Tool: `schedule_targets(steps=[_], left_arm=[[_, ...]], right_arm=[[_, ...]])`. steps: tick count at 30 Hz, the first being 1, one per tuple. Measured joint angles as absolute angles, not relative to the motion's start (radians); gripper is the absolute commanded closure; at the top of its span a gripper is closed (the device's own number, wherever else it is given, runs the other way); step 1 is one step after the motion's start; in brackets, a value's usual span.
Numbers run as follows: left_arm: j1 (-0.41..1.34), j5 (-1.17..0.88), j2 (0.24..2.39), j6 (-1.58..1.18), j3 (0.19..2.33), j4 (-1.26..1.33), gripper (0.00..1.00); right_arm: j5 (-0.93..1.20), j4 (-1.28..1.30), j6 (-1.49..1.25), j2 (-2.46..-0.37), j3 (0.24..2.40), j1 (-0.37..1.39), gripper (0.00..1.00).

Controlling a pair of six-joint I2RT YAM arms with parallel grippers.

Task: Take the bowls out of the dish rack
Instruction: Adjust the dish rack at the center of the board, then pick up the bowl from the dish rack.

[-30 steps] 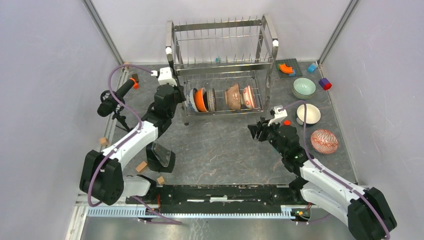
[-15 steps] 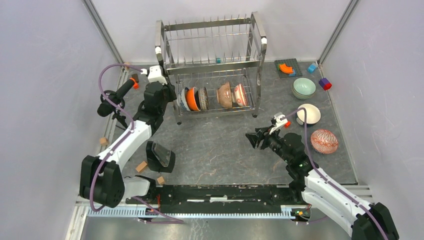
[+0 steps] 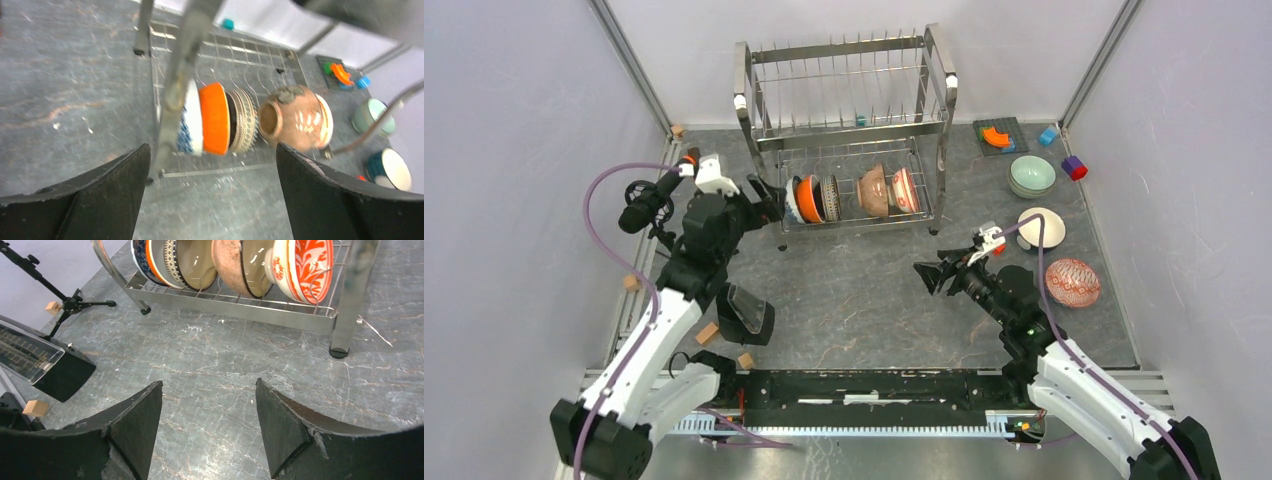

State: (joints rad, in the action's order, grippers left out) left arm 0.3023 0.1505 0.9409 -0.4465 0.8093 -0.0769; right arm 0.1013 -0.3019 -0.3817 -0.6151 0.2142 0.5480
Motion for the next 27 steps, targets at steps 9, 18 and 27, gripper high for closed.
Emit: schedule_targets(steps=[9, 18, 27], left_arm=[[0.591, 0.221, 0.738, -0.527, 0.653, -0.208, 0.0], [0.715, 0.263, 0.731, -0.527, 0.638, -0.322, 0.0], [0.715, 0.237, 0.672, -0.489, 0.689, -0.376, 0.0]], right_arm=[[0.173, -0.403, -0.409, -0.747, 0.256, 0.548, 0.24], [0.163, -0.664, -0.445, -1.021, 0.328, 0.548, 0.21], [0.106, -0.863, -0.456, -1.319, 0.521, 0.534, 0.28]])
